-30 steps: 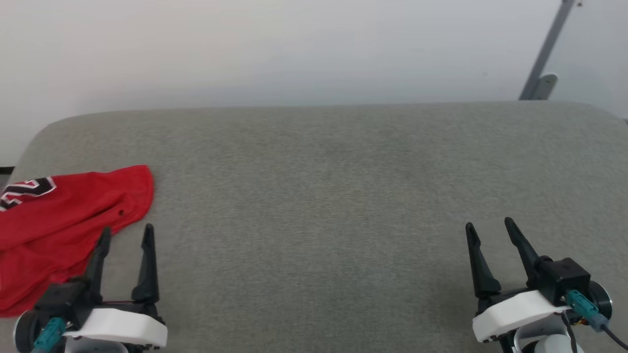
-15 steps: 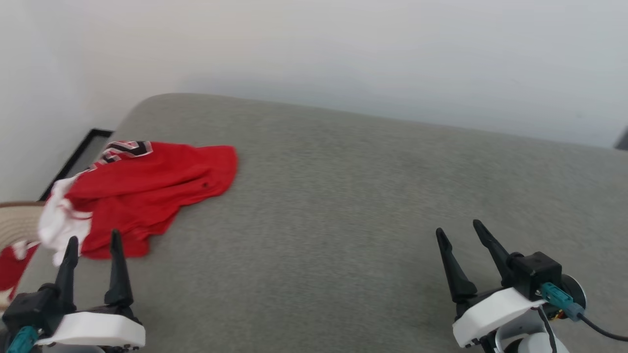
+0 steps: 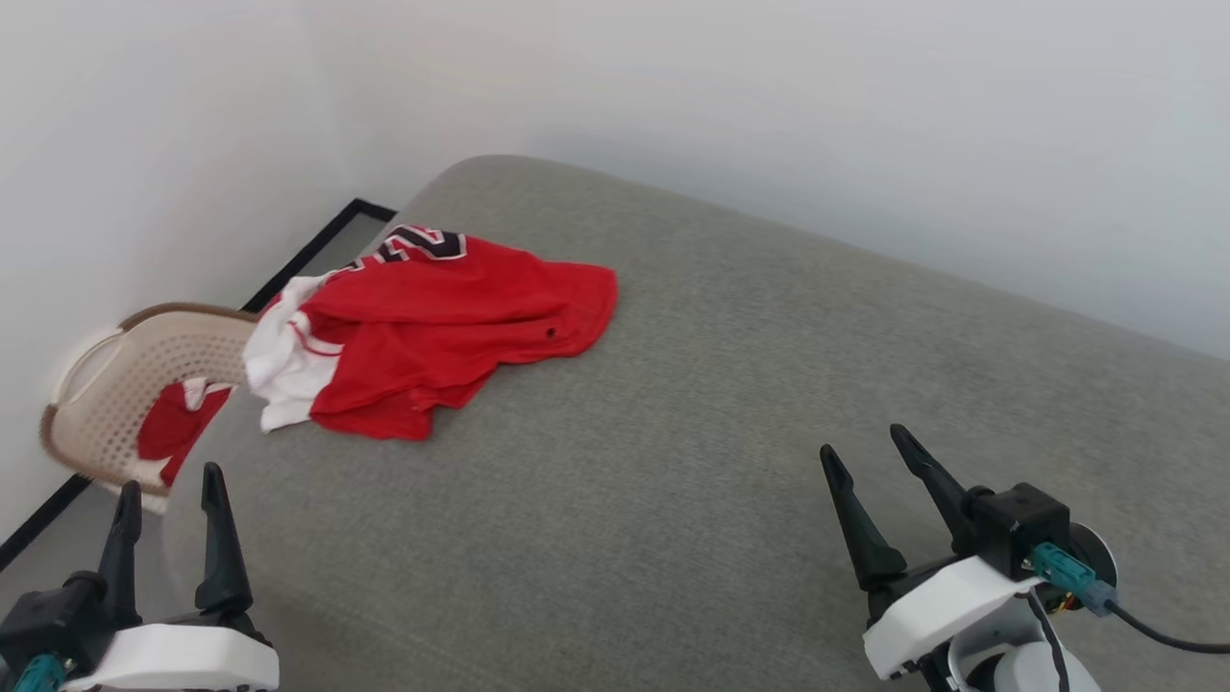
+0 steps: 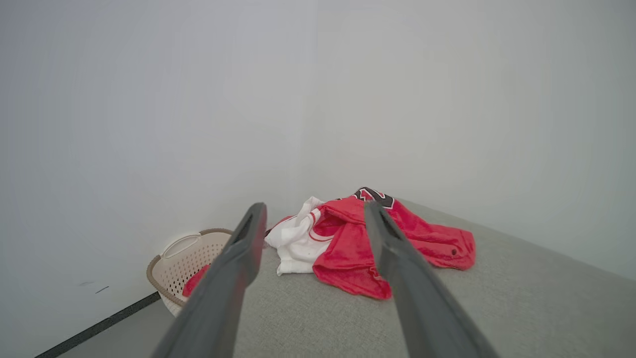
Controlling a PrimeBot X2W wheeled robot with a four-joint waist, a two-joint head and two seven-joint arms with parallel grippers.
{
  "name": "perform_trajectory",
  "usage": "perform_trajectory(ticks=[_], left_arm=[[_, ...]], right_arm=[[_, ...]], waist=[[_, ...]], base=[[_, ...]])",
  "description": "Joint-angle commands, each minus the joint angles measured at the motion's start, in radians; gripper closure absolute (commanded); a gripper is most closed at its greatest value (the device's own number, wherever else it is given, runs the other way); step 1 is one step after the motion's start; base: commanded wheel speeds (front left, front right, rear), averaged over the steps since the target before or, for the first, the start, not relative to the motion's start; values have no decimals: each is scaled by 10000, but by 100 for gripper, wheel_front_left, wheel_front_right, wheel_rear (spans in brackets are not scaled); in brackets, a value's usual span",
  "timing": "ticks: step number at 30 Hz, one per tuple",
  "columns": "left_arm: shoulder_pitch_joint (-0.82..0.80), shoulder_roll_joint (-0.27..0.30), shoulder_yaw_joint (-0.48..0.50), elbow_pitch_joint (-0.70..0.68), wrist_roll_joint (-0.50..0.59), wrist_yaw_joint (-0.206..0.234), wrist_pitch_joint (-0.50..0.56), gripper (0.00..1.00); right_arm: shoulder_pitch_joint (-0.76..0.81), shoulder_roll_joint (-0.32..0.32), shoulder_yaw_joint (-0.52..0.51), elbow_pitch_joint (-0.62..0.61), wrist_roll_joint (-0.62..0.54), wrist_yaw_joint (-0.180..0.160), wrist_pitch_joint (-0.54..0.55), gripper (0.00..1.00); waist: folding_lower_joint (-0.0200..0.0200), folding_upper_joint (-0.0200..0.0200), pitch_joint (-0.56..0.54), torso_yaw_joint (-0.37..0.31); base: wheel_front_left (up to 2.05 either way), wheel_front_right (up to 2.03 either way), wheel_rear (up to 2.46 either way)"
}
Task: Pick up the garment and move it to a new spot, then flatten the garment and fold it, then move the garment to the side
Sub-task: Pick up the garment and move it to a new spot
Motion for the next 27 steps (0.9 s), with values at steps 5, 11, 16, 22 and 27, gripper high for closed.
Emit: perform_trajectory(ticks=[5, 11, 16, 22, 27], left_arm=[[120, -68, 30, 10, -193, -15, -57, 0], [-327, -14, -56, 213, -320, -86, -57, 0], [-1027, 109, -283, 540, -501, -174, 15, 0], [-2728, 561, -732, 1539, -749, -322, 106, 0], [-4392, 1032, -1203, 2883, -1034, -385, 65, 0]], right_arm=[[-155, 26, -17, 25, -24, 1, -75, 0], [-71, -47, -150, -73, -70, 1, -34, 0], [-107, -141, -344, -231, -105, 1, 19, 0], [-358, -441, -515, -646, -216, 1, 251, 0], [-713, -729, -531, -1127, -313, 1, 543, 0]], waist=[[-1, 0, 148, 337], [-1, 0, 359, 378], [-1, 0, 634, 347], [-1, 0, 1258, 77], [-1, 0, 1996, -354]], base=[[0, 0, 0], [0, 0, 0], [0, 0, 0], [0, 0, 0], [0, 0, 0]])
